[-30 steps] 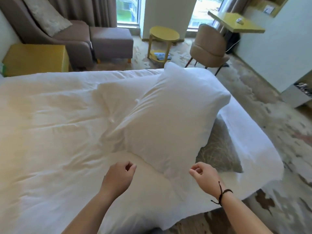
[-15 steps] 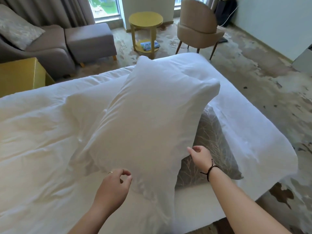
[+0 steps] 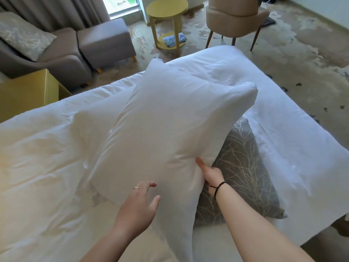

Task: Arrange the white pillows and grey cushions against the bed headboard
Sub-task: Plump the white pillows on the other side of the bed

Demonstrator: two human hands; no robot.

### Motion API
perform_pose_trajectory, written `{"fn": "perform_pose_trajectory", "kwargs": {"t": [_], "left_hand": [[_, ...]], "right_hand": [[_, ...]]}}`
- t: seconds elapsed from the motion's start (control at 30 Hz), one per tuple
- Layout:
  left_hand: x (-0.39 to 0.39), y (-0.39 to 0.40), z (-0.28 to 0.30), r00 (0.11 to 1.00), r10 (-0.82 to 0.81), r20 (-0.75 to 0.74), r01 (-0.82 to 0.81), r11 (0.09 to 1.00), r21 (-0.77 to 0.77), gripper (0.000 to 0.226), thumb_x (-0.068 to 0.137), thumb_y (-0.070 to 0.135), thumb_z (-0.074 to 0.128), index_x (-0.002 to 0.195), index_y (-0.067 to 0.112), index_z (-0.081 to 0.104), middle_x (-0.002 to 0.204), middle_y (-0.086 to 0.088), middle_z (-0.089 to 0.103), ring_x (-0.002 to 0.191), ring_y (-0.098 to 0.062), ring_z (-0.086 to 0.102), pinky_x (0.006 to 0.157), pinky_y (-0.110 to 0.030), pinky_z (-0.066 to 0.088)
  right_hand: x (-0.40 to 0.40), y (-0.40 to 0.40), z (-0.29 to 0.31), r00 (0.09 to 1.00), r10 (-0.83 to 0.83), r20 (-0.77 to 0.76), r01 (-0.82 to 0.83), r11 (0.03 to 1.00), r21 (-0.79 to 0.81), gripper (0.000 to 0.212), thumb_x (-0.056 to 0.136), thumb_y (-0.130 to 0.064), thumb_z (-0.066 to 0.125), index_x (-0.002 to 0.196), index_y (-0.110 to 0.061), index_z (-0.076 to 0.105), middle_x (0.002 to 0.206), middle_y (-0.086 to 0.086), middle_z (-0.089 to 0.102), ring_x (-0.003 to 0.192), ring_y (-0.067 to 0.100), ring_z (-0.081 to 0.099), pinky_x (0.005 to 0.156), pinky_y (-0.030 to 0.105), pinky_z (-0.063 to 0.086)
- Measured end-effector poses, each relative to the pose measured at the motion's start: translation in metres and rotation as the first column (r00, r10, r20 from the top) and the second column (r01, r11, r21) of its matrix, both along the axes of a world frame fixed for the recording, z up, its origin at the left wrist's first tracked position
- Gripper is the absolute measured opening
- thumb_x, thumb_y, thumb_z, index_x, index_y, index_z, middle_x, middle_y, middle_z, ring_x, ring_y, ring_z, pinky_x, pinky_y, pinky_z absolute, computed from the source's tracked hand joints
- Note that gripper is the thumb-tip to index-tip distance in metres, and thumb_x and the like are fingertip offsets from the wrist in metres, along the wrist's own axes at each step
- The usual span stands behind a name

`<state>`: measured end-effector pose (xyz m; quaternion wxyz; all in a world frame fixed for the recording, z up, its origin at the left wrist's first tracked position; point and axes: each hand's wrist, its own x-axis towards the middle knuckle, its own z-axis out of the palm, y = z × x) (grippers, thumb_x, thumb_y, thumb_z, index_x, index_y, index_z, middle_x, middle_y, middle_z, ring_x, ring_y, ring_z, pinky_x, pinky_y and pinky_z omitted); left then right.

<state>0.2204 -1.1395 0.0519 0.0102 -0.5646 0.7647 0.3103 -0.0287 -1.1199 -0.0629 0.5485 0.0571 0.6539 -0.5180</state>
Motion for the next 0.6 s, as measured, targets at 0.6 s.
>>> {"fn": "perform_pose_trajectory", "kwargs": {"t": [0.6], "left_hand": [[0.010, -0.005, 0.035, 0.986, 0.054, 0.155, 0.027, 0.876, -0.481, 0.085, 0.071, 0.061, 0.063, 0.142, 0.017, 0.045, 0.148, -0.020, 0.039, 0.132, -0.040, 0.039, 0.101, -0.056, 0.037]], "right_hand": [[0.135, -0.020, 0.118, 0.912, 0.159, -0.377, -0.227, 0.963, -0.143, 0.030, 0.073, -0.020, 0.069, 0.057, 0.002, 0.057, 0.052, 0.007, 0.056, 0.053, 0.019, 0.055, 0.051, 0.041, 0.047]]}}
